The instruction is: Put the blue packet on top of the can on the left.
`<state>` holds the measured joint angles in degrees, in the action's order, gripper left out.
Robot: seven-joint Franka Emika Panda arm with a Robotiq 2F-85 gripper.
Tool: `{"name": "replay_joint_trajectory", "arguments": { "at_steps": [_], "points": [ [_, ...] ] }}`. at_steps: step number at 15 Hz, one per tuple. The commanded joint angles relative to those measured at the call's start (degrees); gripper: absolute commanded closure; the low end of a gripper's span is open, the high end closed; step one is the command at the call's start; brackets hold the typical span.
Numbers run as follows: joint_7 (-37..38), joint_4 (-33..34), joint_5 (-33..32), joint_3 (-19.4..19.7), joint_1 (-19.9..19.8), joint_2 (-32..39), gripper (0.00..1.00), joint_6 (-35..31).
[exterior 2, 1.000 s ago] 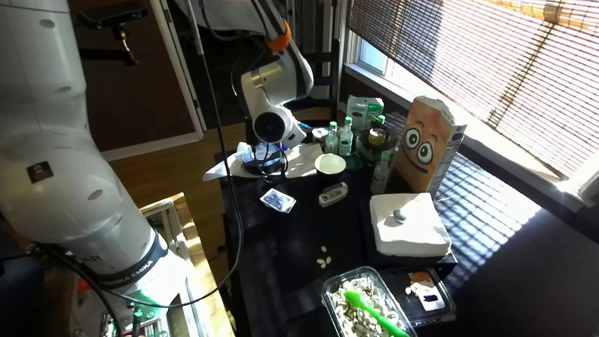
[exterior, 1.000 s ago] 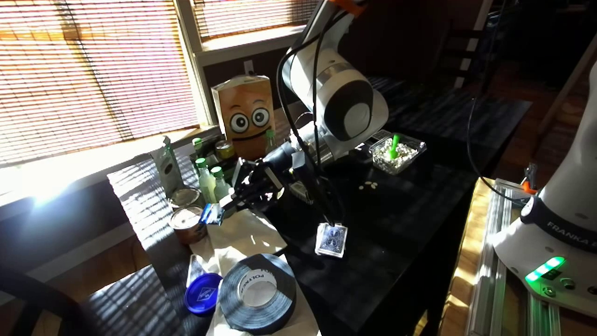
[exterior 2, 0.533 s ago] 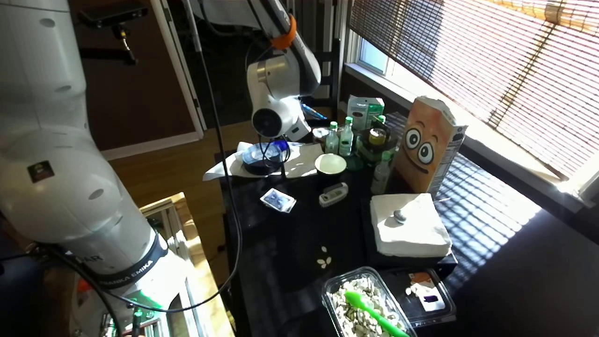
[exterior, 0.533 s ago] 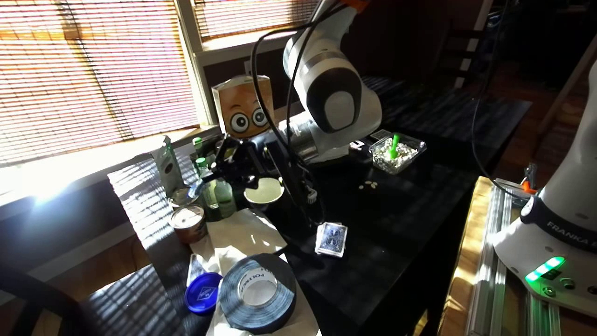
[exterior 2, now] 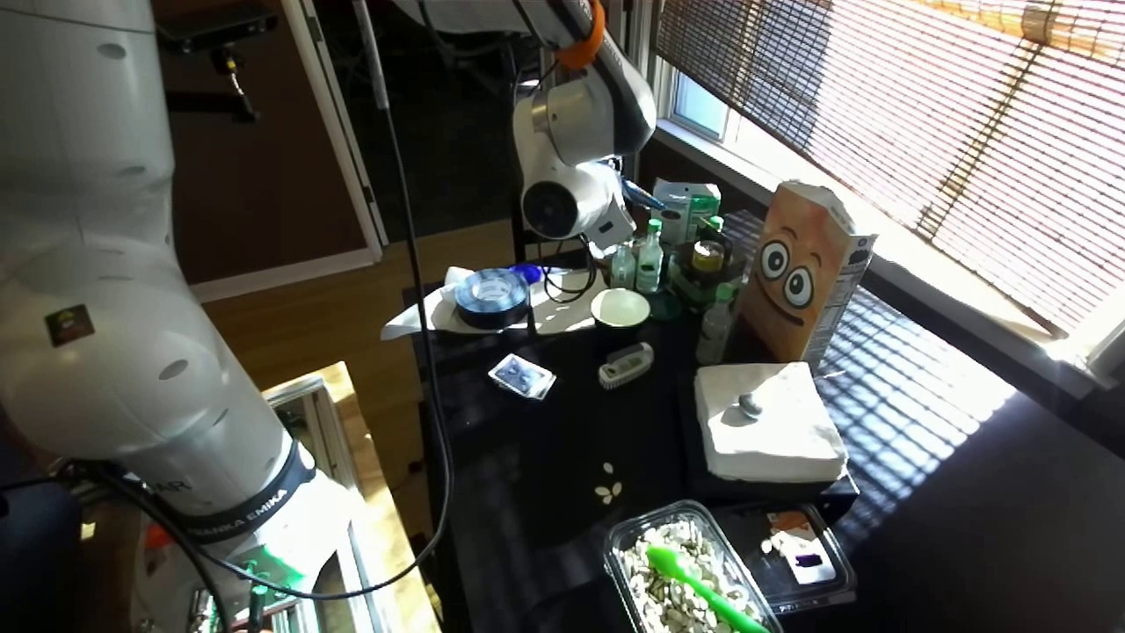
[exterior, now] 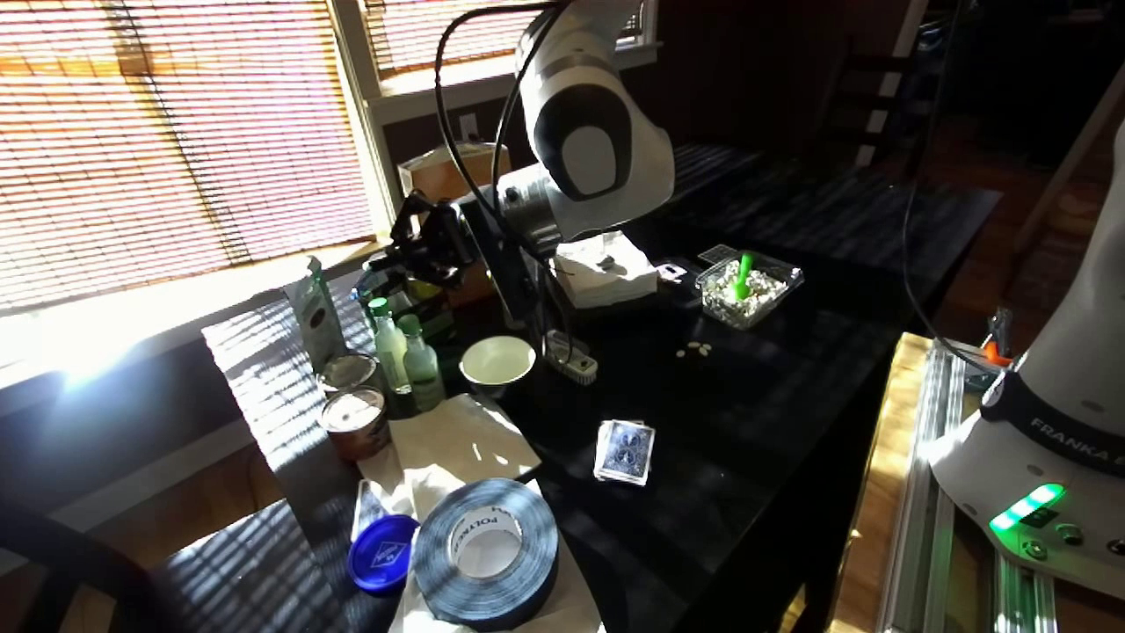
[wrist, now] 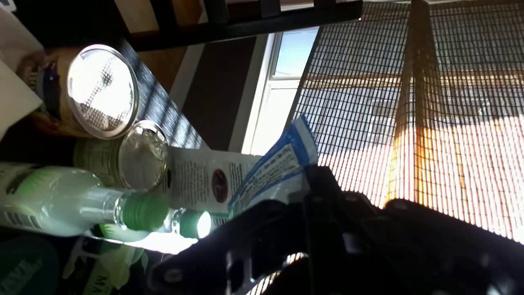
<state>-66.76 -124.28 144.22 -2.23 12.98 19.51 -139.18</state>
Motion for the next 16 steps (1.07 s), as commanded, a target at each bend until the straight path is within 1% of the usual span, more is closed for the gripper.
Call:
{"name": "replay_joint_trajectory", "arguments": {
  "at_steps": [1, 3, 5, 6, 9, 13, 16],
  "points": [
    [0.46, 3.21, -0.2, -0.95, 2.45, 2.39, 1.0, -2.13],
    [0.38, 4.57, -0.19, -0.98, 3.23, 3.08, 1.0, -1.98],
    [0.67, 6.43, -0.18, -0.88, 4.17, 4.12, 1.0, -3.77],
    [0.27, 3.31, -0.21, -0.66, 3.52, 2.36, 0.99, -1.19],
    [0.31, 4.73, -0.24, -0.6, 4.0, 3.13, 1.0, -2.3],
    [0.5, 7.29, -0.24, 0.83, 2.93, 4.97, 1.0, -1.9],
    [-0.26, 8.32, -0.16, 1.03, 3.43, 6.4, 1.0, -2.71]
  ]
}}
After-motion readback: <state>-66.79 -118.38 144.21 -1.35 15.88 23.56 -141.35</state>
